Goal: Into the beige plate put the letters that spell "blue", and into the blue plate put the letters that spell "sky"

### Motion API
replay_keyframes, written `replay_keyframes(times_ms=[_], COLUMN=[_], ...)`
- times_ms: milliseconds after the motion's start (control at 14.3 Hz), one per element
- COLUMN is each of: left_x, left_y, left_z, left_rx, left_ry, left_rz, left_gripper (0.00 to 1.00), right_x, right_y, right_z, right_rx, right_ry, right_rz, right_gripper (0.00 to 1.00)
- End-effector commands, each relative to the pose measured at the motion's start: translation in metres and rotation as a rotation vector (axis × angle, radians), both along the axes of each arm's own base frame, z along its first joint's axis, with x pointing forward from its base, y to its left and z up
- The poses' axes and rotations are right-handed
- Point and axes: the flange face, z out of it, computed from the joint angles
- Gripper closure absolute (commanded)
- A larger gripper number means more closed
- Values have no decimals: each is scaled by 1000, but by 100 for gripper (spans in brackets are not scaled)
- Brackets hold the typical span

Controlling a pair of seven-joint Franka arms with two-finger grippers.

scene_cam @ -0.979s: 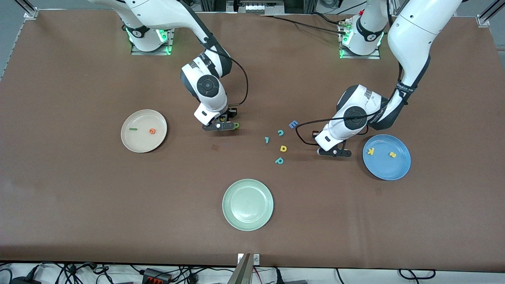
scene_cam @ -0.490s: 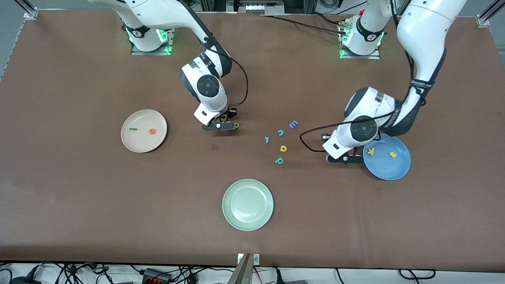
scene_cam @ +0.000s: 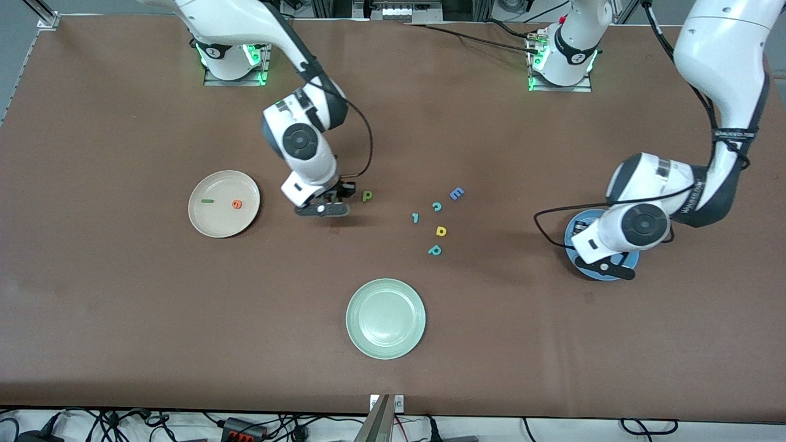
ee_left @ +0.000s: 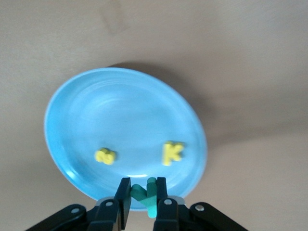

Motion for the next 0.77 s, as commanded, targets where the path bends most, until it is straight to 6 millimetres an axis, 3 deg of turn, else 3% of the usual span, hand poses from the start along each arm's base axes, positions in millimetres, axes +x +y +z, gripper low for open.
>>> replay_keyframes(times_ms=[0,140,210,350,699], left_x=[3,0,-1,0,3], left_y=[20,28,28,34,25], left_z=[-20,-30,-31,-32,-20], left_rx=[-44,-58,-59,-61,-60], left_ry=[2,14,17,20,10], left_rz=[-77,-90,-90,-83,-84], left_gripper=[85,81,73,0,0], right_x=[19,27,27,29,26], right_y=[-58,-90,-101,-125,-211], right_z=[17,22,22,21,2], right_rx=[-27,-34,-41,-57,-54], right_ry=[67,106,126,167,233], right_rz=[9,17,9,-17,46], right_gripper=[95,95,95,95,95])
